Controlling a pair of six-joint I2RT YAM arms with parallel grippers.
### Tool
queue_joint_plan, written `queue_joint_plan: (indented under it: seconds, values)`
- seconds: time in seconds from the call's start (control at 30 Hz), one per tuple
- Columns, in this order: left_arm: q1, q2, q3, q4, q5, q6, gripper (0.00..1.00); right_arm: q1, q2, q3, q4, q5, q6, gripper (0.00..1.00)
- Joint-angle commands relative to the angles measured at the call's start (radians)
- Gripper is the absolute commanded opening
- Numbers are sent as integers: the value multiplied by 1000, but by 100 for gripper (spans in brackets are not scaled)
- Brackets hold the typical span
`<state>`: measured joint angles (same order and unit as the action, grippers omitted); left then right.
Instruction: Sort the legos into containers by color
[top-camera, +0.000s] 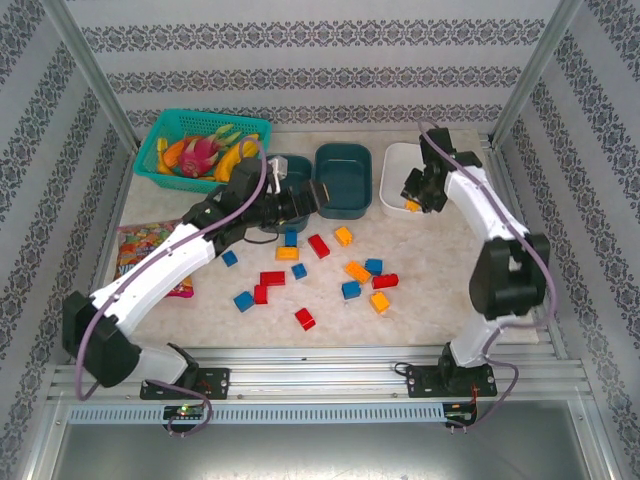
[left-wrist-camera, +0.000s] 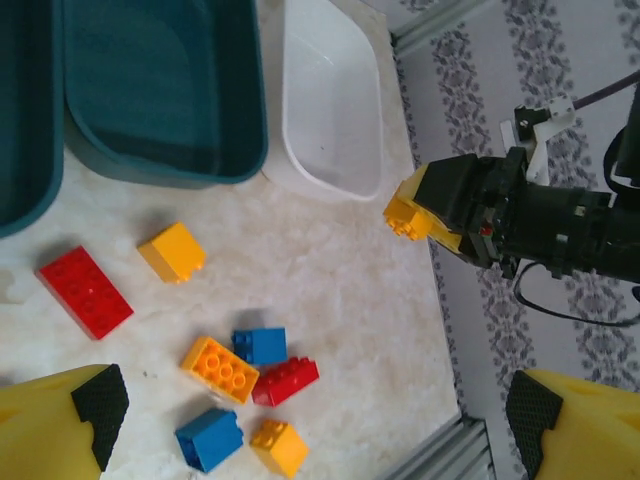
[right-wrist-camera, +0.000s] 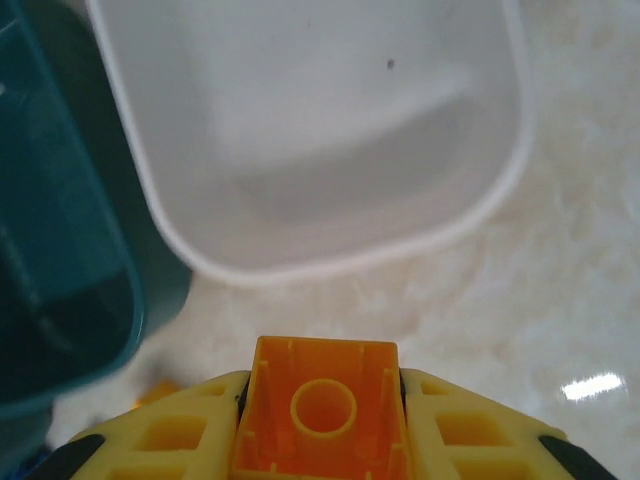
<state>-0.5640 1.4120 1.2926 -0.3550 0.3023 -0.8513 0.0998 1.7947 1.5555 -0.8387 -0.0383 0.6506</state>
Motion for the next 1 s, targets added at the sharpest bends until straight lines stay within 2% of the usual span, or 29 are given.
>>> queue_joint_plan:
  seconds: [0.0, 0.23, 0.43, 0.5, 0.57, 0.63, 0.7, 0.8, 0.97]
  values:
    - [27, 55, 82, 59, 51, -14, 99, -28, 147, 144, -26, -4, -60, 27]
    - [43, 151, 151, 45, 51, 9, 98, -60, 467, 464, -115, -54, -59, 28]
    - [51, 168, 157, 33, 38, 15, 98, -71, 634, 662, -179, -84, -52, 30]
    - [52, 168, 158, 24, 34, 16, 98, -71, 669, 706, -196, -92, -54, 35]
    - [53, 164, 158, 13, 30, 17, 98, -71, 695, 742, -220, -92, -54, 46]
    - [53, 156, 156, 3, 24, 19, 98, -72, 699, 758, -236, -89, -56, 57]
    - [53, 144, 152, -11, 17, 16, 98, -72, 673, 750, -235, -87, -59, 62]
    - [53, 111, 146, -67, -18, 20, 98, -71, 583, 709, -212, -87, -59, 63]
    - [68, 13, 108, -272, -182, -19, 99, -26, 308, 531, -95, -83, -92, 62]
